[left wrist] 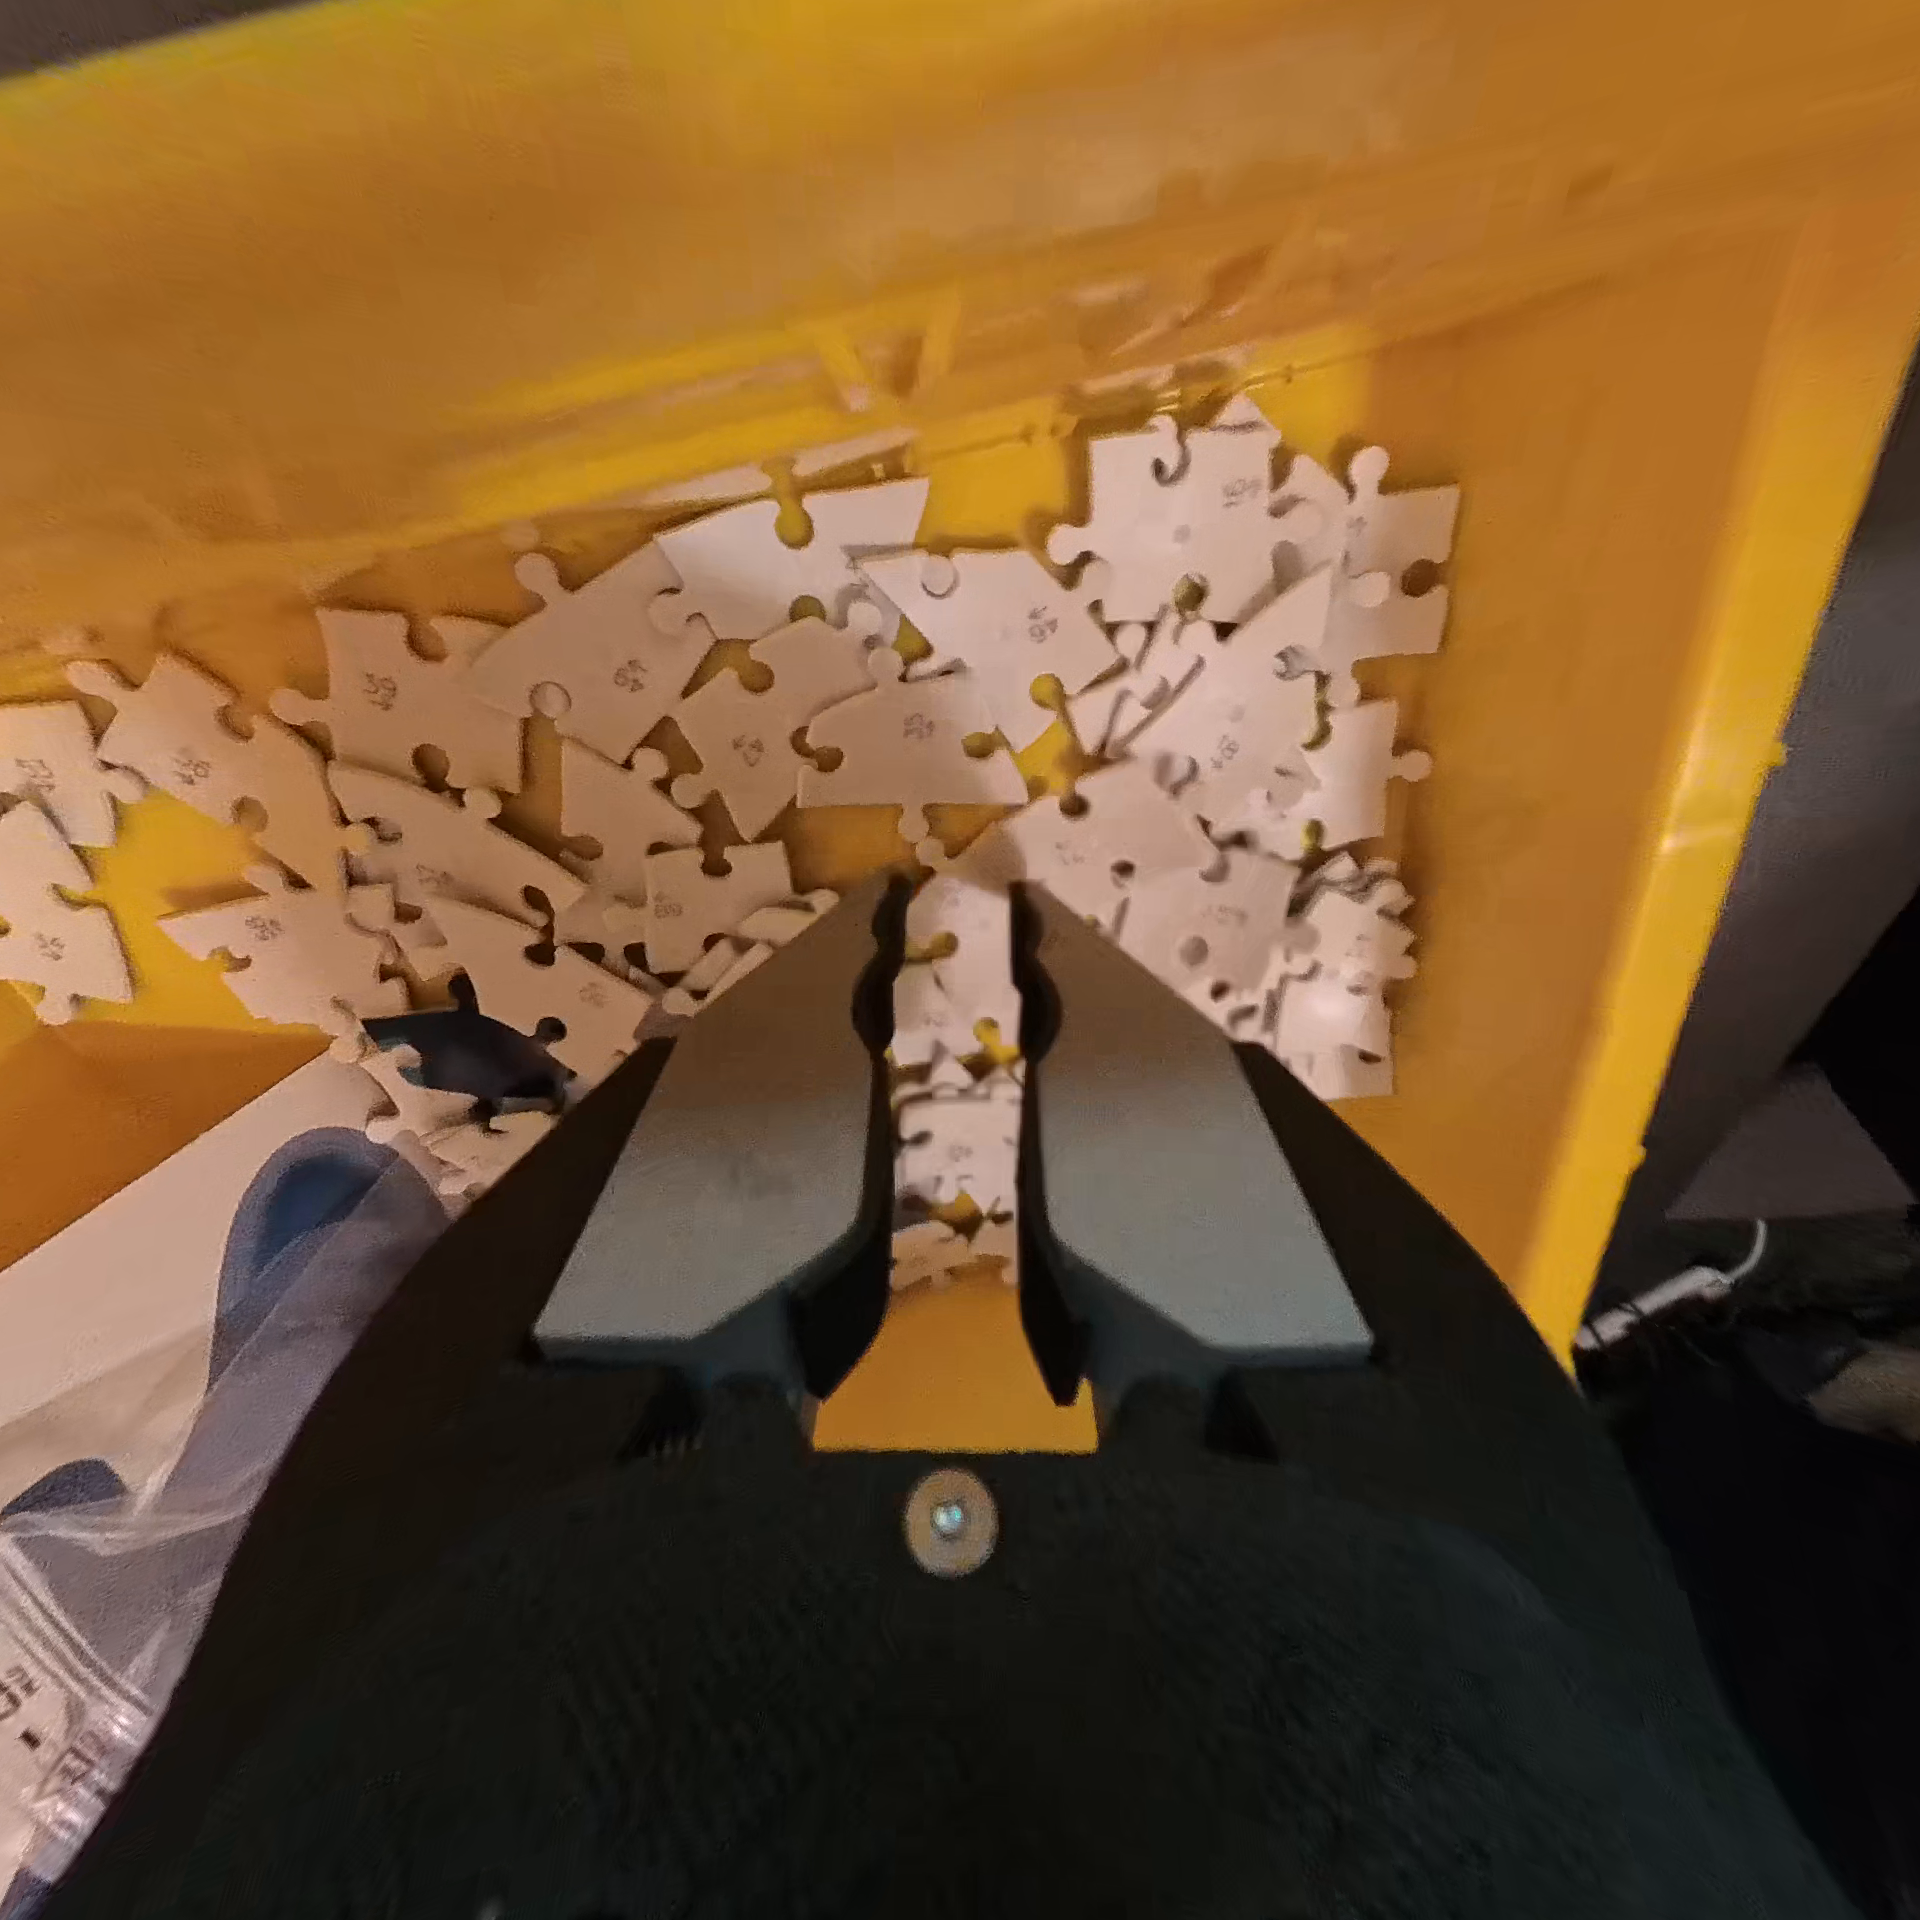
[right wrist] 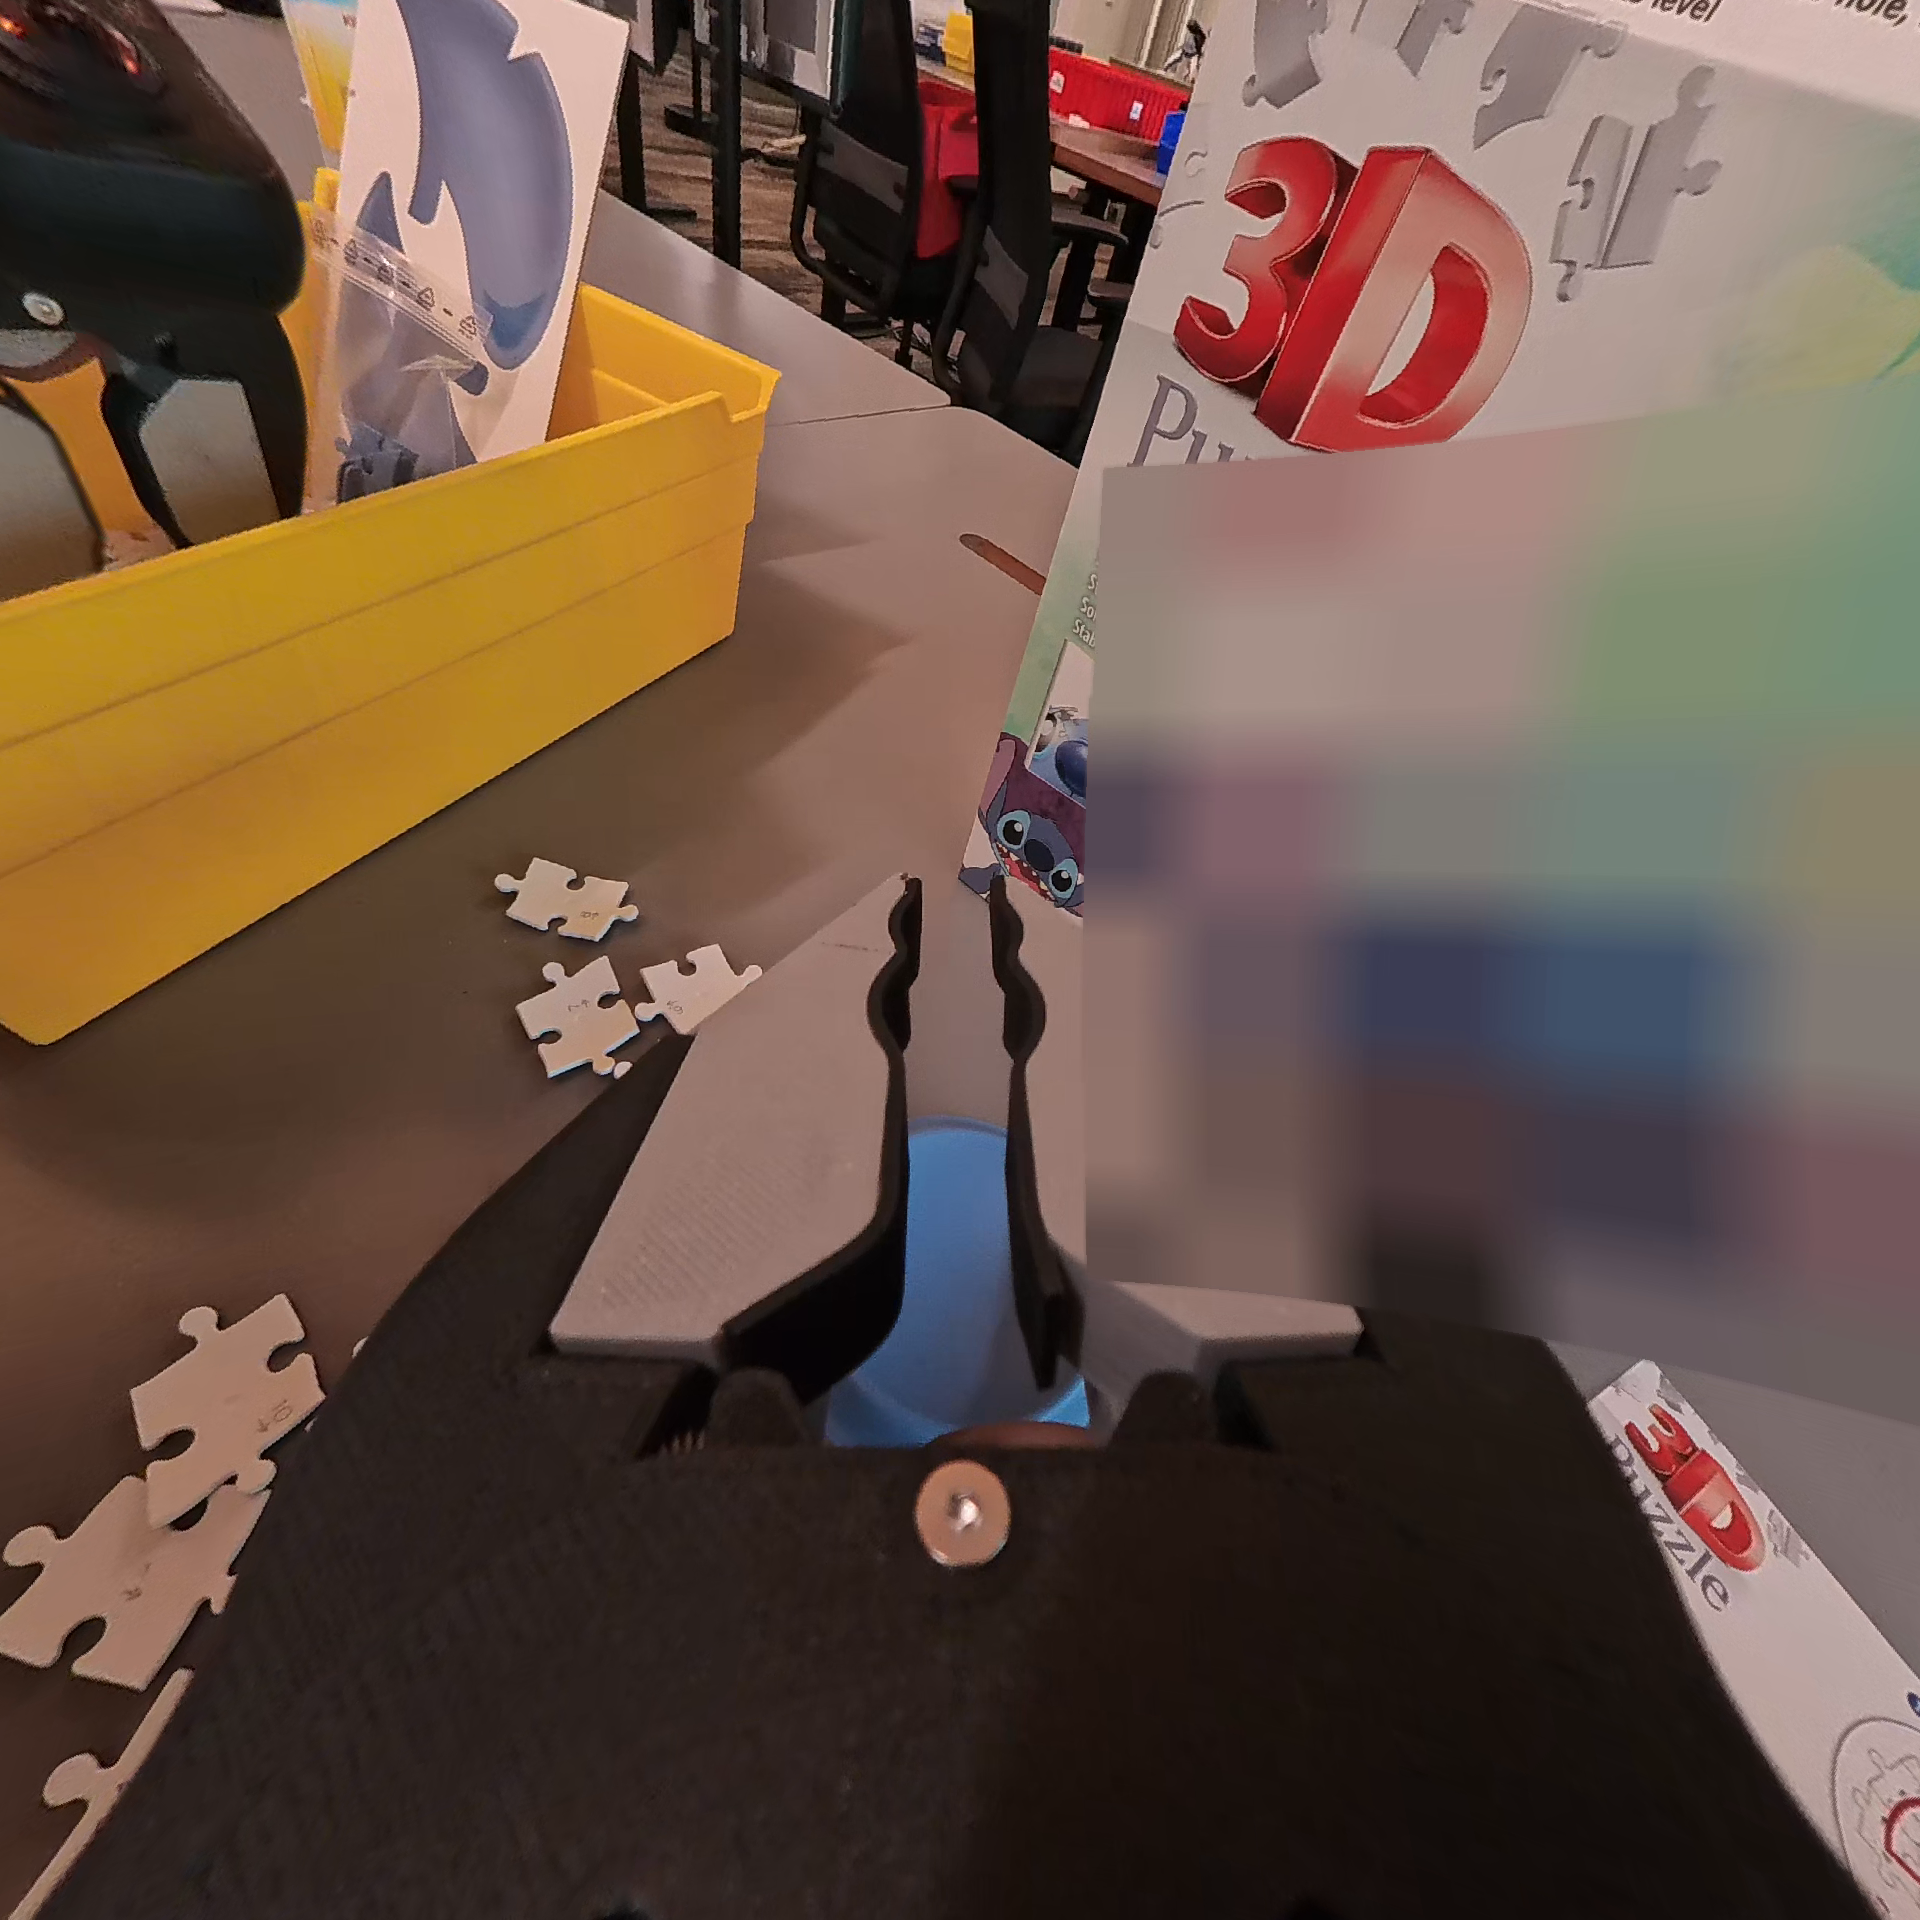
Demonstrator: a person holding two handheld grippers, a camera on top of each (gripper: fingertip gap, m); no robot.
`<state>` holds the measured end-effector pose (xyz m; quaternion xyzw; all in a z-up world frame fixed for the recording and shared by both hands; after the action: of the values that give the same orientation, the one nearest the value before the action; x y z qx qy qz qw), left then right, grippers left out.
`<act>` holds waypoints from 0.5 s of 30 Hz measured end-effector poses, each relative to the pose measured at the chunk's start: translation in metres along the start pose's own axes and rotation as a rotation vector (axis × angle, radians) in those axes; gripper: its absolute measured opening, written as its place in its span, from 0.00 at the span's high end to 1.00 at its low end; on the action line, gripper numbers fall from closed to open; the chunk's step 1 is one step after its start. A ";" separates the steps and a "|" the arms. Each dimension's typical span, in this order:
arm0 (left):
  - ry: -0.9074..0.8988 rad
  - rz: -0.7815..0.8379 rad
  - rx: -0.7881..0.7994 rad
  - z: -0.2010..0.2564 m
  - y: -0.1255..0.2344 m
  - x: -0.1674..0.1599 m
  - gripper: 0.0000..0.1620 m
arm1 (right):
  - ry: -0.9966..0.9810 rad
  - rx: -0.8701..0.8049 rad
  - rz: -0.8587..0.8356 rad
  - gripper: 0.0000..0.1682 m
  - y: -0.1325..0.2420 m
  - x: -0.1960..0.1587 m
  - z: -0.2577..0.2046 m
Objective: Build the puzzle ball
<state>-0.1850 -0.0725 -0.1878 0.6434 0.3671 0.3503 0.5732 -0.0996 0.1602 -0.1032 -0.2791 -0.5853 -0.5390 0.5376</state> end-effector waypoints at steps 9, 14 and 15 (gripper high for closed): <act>0.068 -0.011 0.066 -0.020 -0.002 -0.004 0.90 | 0.000 0.000 0.001 0.94 0.000 0.000 0.000; 0.076 0.018 0.109 -0.027 0.003 0.000 0.90 | 0.000 0.001 0.000 0.94 0.000 0.000 0.000; 0.080 0.032 0.113 -0.028 0.005 0.002 0.89 | 0.002 -0.001 0.000 0.94 0.000 0.000 0.000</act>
<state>-0.2080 -0.0580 -0.1798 0.6660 0.3988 0.3635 0.5150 -0.0998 0.1599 -0.1033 -0.2788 -0.5845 -0.5397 0.5379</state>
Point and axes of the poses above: each gripper's, where its closed fingertips meet, y back along the fingers, x out of its top, z = x × y across the jaws, the point moved 2 cm from there along y, back along the fingers, and after that the axes turned 11 degrees about x, right-handed, at the moved point
